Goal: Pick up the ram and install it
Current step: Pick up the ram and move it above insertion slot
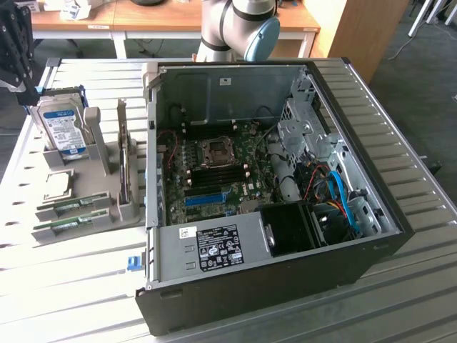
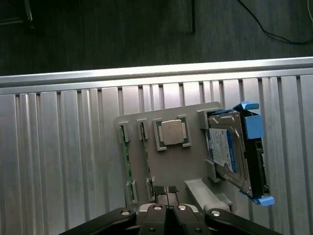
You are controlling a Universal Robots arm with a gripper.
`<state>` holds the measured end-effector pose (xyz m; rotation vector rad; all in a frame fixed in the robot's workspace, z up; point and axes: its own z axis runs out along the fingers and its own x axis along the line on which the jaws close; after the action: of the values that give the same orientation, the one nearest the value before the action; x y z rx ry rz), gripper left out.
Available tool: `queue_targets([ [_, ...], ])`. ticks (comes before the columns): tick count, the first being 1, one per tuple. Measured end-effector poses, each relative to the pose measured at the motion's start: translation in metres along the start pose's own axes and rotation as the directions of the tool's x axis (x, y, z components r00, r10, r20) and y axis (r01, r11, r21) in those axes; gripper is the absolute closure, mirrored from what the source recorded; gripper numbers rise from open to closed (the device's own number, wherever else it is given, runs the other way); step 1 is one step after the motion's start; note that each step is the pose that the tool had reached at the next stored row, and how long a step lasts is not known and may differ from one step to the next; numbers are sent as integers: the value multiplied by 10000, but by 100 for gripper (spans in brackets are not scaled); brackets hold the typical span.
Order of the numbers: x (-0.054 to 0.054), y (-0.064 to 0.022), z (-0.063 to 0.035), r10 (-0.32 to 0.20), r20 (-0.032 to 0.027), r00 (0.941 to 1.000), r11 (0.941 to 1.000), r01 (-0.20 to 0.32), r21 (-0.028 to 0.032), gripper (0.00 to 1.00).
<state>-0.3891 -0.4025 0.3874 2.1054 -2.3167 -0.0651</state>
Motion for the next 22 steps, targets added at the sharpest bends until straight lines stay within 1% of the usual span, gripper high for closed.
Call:
queue_targets([
  [4, 0, 0, 0, -38, -1, 10000, 10000, 38, 0, 89],
  [8, 0, -1, 1, -391, -14, 9992, 9992, 391, -7, 89],
  [12, 0, 0, 1, -746, -28, 9972, 9972, 746, -15, 89],
  [17, 0, -1, 0, -884, -41, 9961, 9961, 884, -19, 89],
  [22, 0, -1, 1, -888, -41, 9960, 9960, 888, -18, 89],
])
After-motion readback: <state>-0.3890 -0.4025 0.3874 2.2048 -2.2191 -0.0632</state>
